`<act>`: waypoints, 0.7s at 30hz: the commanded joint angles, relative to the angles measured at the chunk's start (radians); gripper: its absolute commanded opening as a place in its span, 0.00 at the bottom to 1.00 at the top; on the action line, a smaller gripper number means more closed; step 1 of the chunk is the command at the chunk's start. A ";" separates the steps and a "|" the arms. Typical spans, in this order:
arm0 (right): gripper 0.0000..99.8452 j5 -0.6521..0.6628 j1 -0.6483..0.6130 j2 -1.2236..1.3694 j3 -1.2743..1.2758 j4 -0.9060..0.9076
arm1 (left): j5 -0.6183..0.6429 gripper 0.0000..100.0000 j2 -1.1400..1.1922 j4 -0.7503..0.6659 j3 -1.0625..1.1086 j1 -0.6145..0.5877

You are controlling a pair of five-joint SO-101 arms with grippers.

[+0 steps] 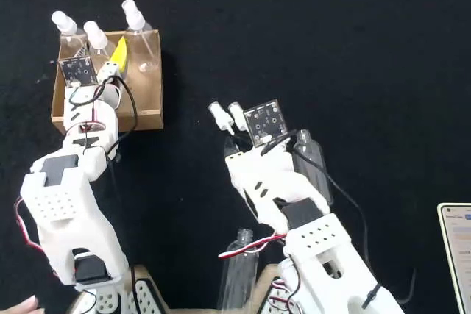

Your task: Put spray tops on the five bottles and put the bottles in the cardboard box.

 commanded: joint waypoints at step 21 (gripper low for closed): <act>0.03 0.008 -0.003 -0.015 -0.010 -0.028 | 0.009 0.27 -0.071 0.071 0.013 -0.033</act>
